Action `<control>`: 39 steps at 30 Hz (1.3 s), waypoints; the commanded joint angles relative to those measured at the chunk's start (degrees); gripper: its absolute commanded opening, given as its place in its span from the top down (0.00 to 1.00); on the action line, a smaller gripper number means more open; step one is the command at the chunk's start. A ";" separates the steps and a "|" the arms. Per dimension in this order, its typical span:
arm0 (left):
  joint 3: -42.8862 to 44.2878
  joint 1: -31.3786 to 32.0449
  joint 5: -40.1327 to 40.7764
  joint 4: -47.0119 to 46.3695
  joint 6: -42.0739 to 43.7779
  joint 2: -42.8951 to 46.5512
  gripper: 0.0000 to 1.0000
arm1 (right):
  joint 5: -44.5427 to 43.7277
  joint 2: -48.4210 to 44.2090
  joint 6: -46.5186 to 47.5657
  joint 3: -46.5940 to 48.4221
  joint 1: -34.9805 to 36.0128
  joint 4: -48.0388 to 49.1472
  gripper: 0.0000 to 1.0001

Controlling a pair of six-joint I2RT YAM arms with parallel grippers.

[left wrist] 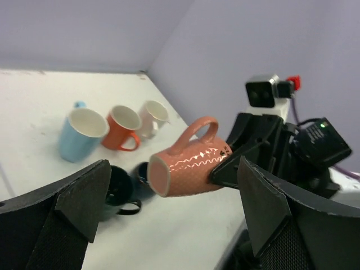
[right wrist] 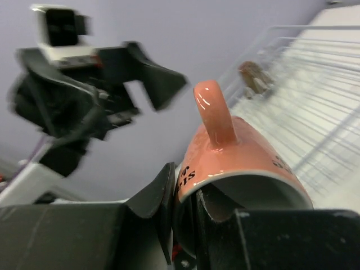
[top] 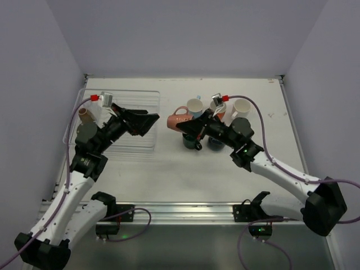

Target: Unload the cups from the dish rack

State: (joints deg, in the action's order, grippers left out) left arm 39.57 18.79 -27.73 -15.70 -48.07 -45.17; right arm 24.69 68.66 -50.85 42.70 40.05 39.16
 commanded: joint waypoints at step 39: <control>3.85 0.11 26.58 33.11 34.10 4.83 0.00 | -32.42 17.74 29.05 13.55 -28.01 -60.25 0.74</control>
State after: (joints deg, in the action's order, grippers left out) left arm 42.96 18.79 -2.24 17.28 -15.38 -39.57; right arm -7.77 87.85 -22.96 54.43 12.29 -22.24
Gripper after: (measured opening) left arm 0.997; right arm 0.245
